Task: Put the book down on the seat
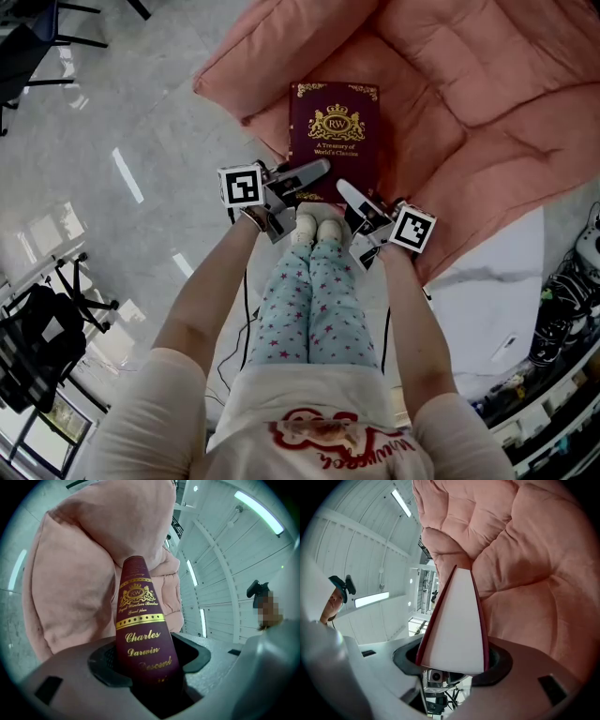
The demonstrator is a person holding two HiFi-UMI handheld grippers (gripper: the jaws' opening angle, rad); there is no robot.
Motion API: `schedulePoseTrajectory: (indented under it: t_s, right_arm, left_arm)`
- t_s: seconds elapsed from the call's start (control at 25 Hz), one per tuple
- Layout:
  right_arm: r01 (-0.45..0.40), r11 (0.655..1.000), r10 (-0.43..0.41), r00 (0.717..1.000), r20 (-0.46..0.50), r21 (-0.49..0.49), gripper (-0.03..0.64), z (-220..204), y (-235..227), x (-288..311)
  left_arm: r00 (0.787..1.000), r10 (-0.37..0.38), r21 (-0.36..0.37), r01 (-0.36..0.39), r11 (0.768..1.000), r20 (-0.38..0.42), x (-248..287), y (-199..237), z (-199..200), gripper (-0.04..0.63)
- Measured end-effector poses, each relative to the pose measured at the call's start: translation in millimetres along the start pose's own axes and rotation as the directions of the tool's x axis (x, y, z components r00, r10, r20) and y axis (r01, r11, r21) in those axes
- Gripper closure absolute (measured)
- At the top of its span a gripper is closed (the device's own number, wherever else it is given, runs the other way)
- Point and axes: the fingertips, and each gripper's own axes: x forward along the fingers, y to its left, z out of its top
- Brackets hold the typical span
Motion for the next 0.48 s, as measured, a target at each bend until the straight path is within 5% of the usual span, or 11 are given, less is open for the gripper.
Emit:
schedulePoseTrajectory:
  t_s: [0.28, 0.48]
  right_arm:
    - [0.047, 0.999, -0.047, 0.999, -0.002, -0.002, 0.385, -1.9, -8.9, -1.7]
    - [0.083, 0.997, -0.083, 0.997, -0.005, -0.006, 0.385, -2.3, -28.0, 1.1]
  left_arm:
    - [0.999, 0.008, 0.039, -0.006, 0.999, -0.046, 5.4, 6.4, -0.7, 0.342]
    - [0.993, 0.099, 0.074, -0.095, 0.993, -0.062, 8.2, 30.5, -0.4, 0.302]
